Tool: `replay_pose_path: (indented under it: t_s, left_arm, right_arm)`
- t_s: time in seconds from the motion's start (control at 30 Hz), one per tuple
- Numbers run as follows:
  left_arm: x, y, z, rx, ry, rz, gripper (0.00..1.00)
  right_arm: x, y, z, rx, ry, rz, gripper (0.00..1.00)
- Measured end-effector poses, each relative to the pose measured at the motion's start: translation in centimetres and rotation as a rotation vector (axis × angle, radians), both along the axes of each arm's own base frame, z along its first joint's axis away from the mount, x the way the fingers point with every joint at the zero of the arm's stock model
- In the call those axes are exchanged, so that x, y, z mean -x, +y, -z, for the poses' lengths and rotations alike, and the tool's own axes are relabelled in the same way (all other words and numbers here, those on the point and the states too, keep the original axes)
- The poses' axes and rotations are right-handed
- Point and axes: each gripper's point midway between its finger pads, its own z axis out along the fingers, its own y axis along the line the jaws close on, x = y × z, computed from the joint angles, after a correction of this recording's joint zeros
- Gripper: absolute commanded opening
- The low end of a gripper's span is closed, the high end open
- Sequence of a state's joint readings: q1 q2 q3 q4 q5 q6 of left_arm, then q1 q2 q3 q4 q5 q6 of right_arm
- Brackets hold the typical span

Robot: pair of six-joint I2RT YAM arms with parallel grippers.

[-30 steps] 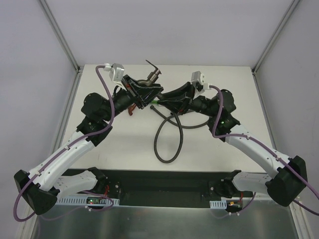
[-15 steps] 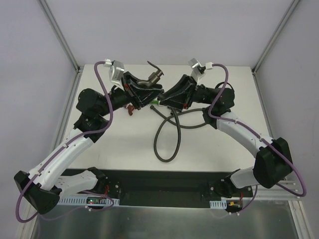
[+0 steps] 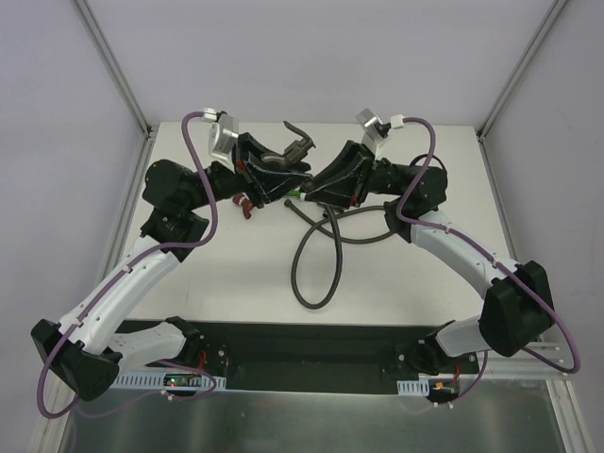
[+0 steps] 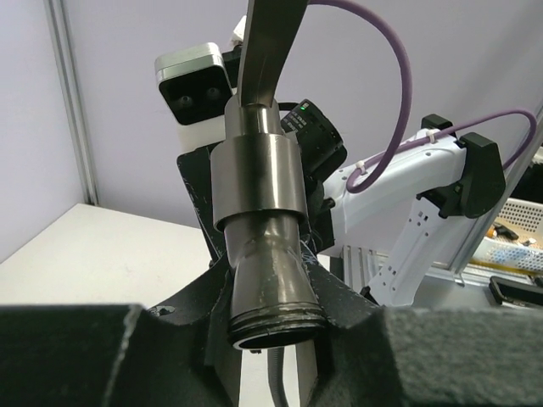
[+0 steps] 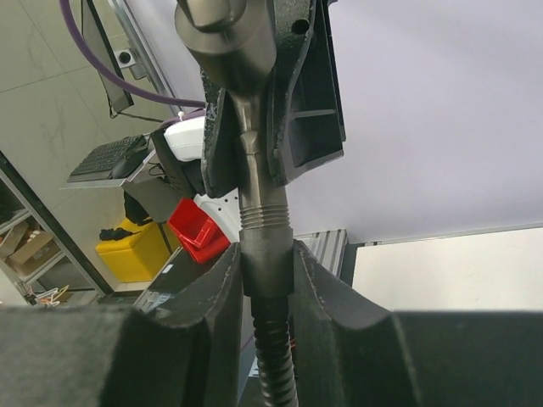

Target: Install the water faucets

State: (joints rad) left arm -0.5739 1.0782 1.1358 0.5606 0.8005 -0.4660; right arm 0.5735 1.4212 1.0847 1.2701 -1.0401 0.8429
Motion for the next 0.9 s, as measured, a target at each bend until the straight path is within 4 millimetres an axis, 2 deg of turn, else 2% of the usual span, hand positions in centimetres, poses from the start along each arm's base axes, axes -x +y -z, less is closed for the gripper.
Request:
replay_pose_path:
  t_s: [0.1, 0.17, 0.3, 0.33, 0.37, 0.53, 0.67, 0.8, 0.9]
  left_arm:
    - [-0.5, 0.1, 0.3, -0.006, 0.016, -0.027, 0.00]
    - [-0.8, 0.1, 1.4, -0.034, 0.051, -0.048, 0.00]
    - [-2.3, 0.4, 2.9, -0.067, 0.113, -0.129, 0.00]
    - [-2.6, 0.5, 3.3, -0.077, 0.132, -0.147, 0.00]
    - [-3.0, 0.6, 3.7, -0.086, 0.151, -0.167, 0.00]
    - [-5.1, 1.5, 5.3, -0.110, 0.240, -0.304, 0.00]
    - [-6.4, 2.8, 5.7, -0.101, 0.294, -0.421, 0.00]
    - [-7.4, 4.1, 5.6, -0.075, 0.334, -0.517, 0.00]
    - [-8.0, 4.6, 6.0, -0.066, 0.378, -0.565, 0.00]
  right_arm:
    - [-0.4, 0.0, 0.0, -0.001, 0.014, 0.008, 0.47]
    - [-1.4, -0.4, -0.6, -0.021, 0.027, 0.046, 0.56]
    - [-3.1, -1.3, -1.4, -0.053, 0.032, 0.108, 0.64]
    - [-3.3, -1.3, -1.5, -0.056, 0.033, 0.115, 0.72]
    - [-3.6, -1.4, -1.5, -0.060, 0.035, 0.123, 0.73]
    - [-4.4, -1.5, -1.4, -0.065, 0.025, 0.147, 0.74]
    - [-5.3, -1.7, -1.1, -0.075, -0.049, 0.213, 0.74]
    - [-6.4, -2.0, 0.7, -0.022, -0.097, 0.352, 0.74]
    - [-6.5, -1.8, 1.8, 0.037, -0.175, 0.487, 0.72]
